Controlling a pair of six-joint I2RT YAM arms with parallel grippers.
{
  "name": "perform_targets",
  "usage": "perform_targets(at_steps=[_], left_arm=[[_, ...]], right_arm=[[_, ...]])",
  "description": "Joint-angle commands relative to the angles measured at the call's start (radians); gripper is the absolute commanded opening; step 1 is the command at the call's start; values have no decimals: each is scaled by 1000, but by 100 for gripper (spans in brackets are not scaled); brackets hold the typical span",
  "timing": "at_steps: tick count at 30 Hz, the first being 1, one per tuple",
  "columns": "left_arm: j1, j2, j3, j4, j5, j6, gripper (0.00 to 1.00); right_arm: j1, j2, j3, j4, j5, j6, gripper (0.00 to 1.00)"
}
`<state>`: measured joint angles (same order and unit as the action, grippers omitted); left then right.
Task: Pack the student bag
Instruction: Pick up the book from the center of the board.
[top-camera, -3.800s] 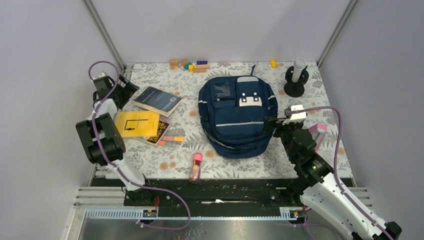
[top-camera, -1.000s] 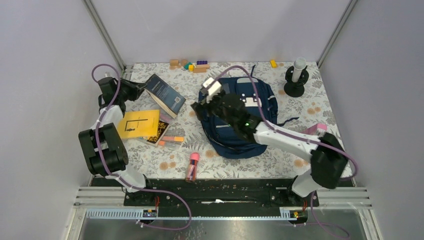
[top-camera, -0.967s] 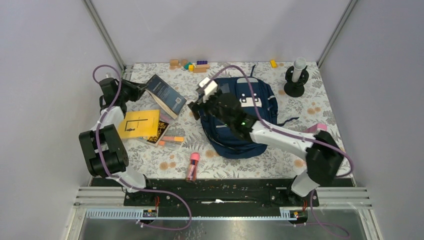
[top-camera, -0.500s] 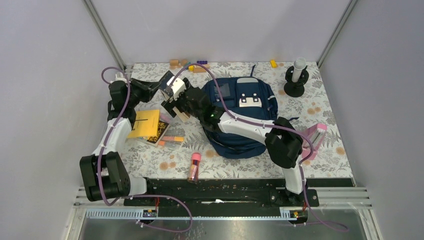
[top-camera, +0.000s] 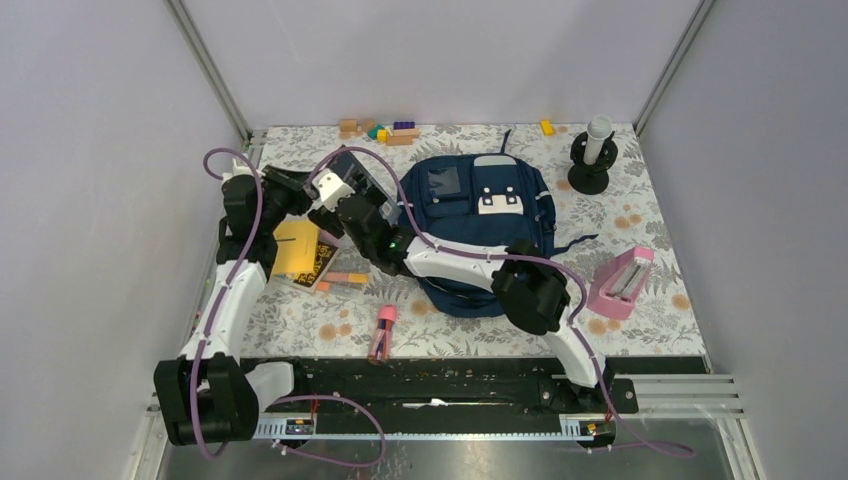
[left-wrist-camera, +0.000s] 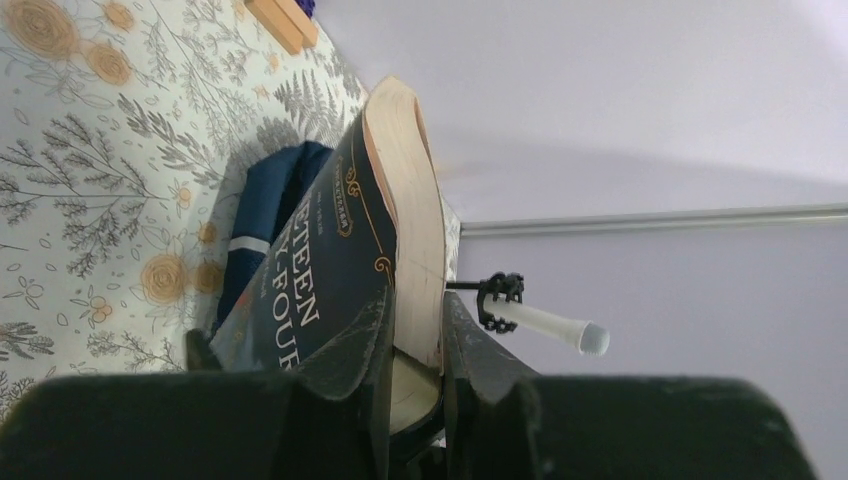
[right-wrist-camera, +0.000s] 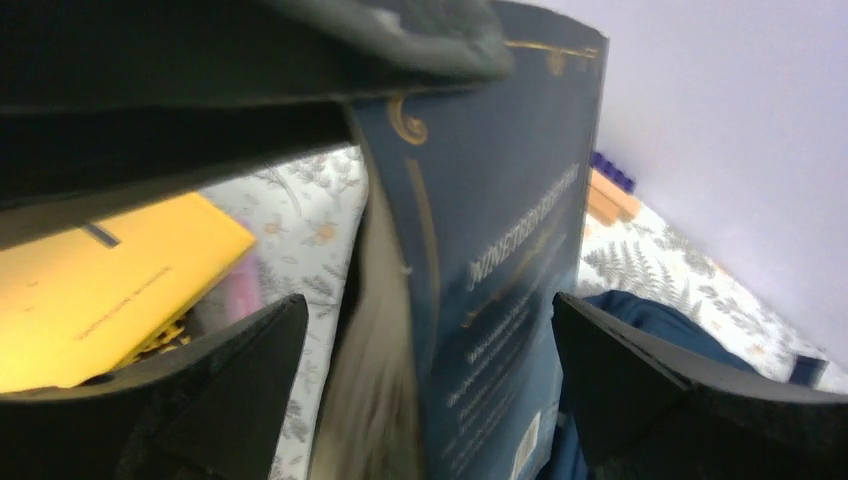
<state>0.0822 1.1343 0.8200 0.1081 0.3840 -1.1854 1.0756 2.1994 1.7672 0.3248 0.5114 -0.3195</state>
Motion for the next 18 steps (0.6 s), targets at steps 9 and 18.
perform_targets(at_steps=[9, 18], left_arm=[[-15, -133, 21, 47, -46, -41, 0], [-34, -78, 177, -98, 88, 300, 98]], right_arm=[[-2, -40, -57, 132, 304, -43, 26], [-1, -345, -286, 126, 175, 41, 0]])
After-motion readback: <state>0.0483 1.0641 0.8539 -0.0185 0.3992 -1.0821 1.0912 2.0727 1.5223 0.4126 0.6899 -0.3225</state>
